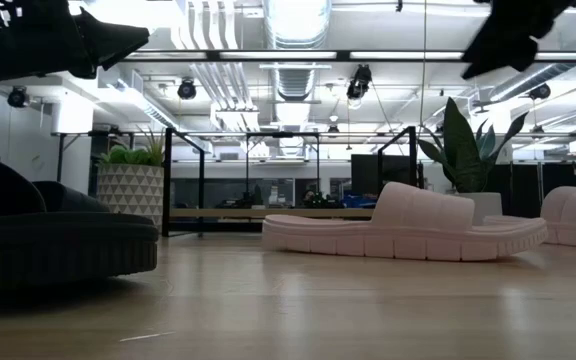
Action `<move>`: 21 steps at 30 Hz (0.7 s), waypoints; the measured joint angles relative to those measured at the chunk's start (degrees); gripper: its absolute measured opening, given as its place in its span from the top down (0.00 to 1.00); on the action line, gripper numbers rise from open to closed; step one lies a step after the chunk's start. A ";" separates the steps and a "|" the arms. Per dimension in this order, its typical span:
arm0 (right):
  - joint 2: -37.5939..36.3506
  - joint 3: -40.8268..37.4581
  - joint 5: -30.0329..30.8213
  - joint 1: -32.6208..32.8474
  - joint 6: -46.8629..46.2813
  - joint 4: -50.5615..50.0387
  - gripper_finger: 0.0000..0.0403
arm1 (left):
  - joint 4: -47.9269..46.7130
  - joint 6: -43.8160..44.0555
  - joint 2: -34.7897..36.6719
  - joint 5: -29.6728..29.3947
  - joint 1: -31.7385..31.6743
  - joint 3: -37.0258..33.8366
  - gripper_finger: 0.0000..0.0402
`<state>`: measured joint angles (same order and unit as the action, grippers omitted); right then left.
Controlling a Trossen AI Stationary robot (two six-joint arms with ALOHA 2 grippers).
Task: Pick and place slides into the shelf
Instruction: Put the right pink slipper on the shelf
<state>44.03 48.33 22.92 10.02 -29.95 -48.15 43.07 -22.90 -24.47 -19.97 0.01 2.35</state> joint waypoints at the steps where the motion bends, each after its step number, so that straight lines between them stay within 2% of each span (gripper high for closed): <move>1: 0.04 0.21 -1.00 0.00 -2.10 -2.02 0.49 | 0.03 0.00 -0.07 0.00 0.00 0.00 0.59; 7: 0.04 0.38 -3.86 0.24 -9.98 -7.64 0.49 | 0.03 0.00 -0.26 0.00 0.00 0.00 0.59; 21: 5.97 0.27 -3.61 0.22 -5.06 -8.88 0.49 | 0.04 -0.02 -0.23 0.00 0.00 0.00 0.59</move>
<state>50.01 48.60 19.31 10.24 -35.00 -57.03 43.11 -22.92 -24.70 -19.97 0.01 2.35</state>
